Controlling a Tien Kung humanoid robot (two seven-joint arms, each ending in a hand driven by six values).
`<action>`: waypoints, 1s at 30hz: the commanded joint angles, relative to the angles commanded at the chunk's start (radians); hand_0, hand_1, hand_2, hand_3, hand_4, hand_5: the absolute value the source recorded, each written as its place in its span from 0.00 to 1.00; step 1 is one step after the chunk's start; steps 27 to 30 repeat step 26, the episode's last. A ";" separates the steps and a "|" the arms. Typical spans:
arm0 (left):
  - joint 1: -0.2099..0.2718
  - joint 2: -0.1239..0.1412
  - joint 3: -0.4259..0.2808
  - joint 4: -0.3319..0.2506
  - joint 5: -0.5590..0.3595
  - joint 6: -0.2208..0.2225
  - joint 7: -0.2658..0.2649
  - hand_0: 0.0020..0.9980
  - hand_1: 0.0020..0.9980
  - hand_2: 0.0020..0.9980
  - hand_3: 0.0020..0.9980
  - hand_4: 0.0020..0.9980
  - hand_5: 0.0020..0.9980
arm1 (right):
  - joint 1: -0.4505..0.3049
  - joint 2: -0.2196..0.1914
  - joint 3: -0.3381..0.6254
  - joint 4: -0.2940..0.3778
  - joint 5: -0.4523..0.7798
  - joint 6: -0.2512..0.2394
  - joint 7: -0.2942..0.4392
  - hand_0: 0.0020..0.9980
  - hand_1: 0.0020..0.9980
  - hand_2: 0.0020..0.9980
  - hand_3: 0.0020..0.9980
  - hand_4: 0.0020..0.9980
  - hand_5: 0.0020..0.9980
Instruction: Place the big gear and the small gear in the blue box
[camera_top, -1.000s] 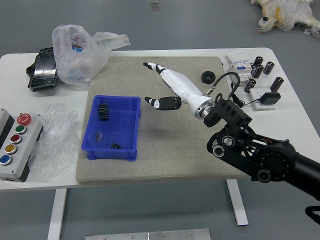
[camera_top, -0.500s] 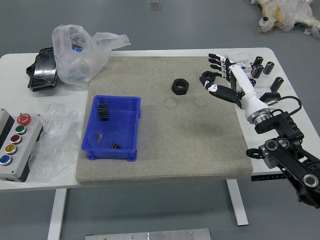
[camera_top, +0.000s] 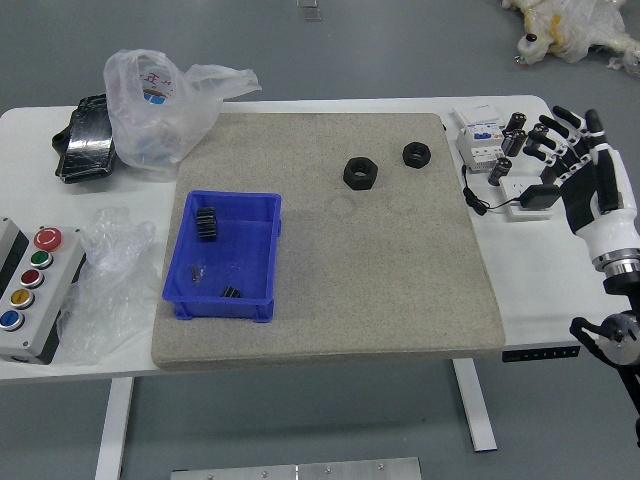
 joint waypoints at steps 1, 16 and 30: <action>-0.002 0.001 -0.002 0.000 0.003 -0.001 0.000 0.69 0.57 0.55 0.67 0.65 0.45 | -0.003 -0.001 0.014 0.002 0.011 0.001 0.001 0.55 0.60 0.67 0.70 0.97 0.99; -0.025 0.027 -0.015 0.001 0.041 -0.018 0.015 0.69 0.49 0.48 0.67 0.64 0.44 | -0.030 -0.009 0.066 0.002 0.044 0.007 -0.001 0.54 0.56 0.59 0.64 0.99 1.00; -0.025 0.035 -0.022 0.002 0.054 -0.026 0.021 0.69 0.47 0.46 0.66 0.64 0.44 | -0.028 -0.010 0.053 0.003 0.048 0.008 -0.001 0.54 0.56 0.58 0.63 1.00 1.00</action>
